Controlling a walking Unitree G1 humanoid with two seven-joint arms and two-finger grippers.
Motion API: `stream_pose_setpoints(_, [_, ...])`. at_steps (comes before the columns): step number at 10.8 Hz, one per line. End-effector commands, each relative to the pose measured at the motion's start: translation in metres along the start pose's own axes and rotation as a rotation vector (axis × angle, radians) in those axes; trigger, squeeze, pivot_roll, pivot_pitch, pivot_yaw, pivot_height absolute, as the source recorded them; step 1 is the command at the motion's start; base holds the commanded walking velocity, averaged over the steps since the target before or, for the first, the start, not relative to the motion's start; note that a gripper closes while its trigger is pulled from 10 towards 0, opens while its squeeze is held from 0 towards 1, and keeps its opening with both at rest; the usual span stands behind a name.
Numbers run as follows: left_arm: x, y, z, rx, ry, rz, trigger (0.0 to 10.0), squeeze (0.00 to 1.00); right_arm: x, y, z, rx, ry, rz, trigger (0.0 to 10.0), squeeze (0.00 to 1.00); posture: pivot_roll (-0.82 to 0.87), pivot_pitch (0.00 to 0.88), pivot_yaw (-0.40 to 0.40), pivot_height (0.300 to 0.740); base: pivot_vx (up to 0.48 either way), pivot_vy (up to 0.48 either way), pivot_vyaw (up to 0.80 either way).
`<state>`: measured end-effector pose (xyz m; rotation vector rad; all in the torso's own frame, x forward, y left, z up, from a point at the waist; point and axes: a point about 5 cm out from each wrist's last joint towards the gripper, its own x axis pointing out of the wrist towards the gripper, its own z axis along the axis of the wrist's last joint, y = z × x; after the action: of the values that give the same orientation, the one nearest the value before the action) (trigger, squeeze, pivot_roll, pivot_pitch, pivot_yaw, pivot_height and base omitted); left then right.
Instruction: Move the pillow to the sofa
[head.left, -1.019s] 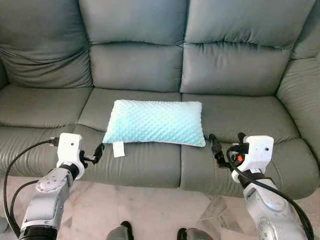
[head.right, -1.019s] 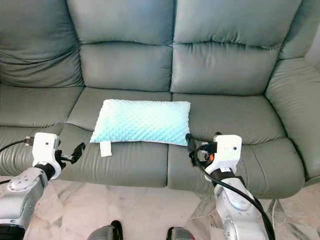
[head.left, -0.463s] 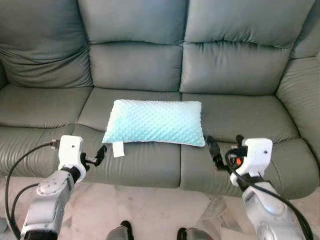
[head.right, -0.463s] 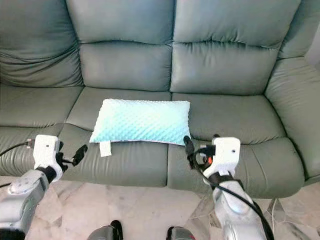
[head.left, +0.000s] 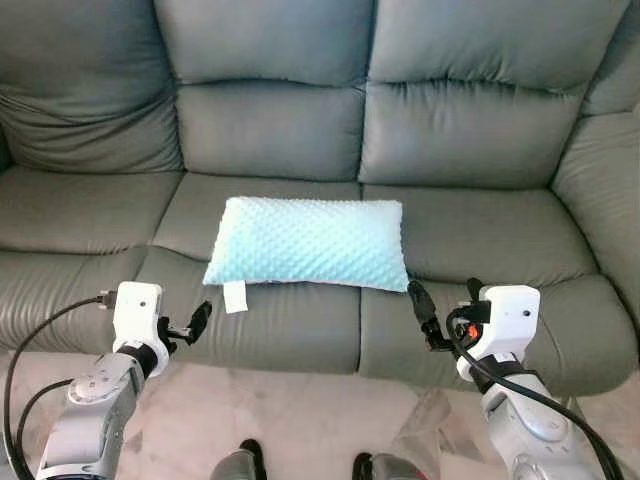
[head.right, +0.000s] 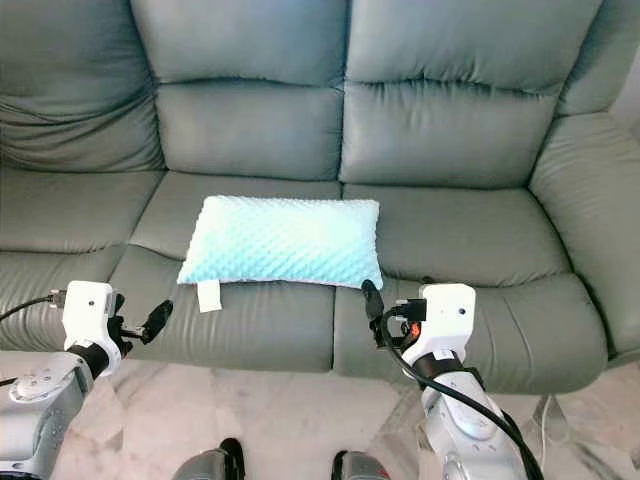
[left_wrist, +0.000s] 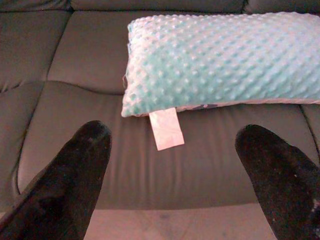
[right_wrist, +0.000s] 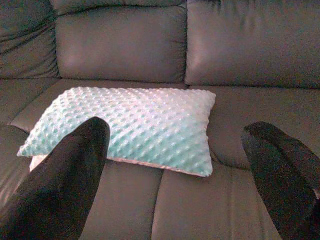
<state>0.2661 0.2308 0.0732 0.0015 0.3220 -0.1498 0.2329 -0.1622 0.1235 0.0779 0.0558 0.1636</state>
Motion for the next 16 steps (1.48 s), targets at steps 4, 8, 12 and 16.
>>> stream_pose_setpoints(4, [-0.004,0.003,-0.003,0.007,0.025,0.007,10.0,0.0,-0.004,0.002,-0.001,0.01,0.012,0.011,10.0,0.0,-0.16,0.254,0.015,0.639,0.0,0.0,0.0])
stream_pose_setpoints(8, [-0.002,0.003,-0.002,0.014,0.023,0.009,10.0,0.0,-0.003,0.0,0.0,0.005,0.007,0.01,10.0,0.0,-0.16,0.245,0.013,0.609,0.0,0.0,0.0])
stream_pose_setpoints(12, [0.004,0.011,0.009,0.038,-0.023,0.071,10.0,0.0,0.003,-0.007,0.007,-0.002,-0.021,-0.008,10.0,0.0,-0.16,0.229,0.019,0.609,0.0,0.0,0.0])
stream_pose_setpoints(16, [0.013,0.007,0.016,0.038,-0.051,0.061,10.0,0.0,0.008,-0.018,0.013,-0.017,-0.047,-0.038,10.0,0.0,-0.16,0.228,0.03,0.609,0.0,0.0,0.0])
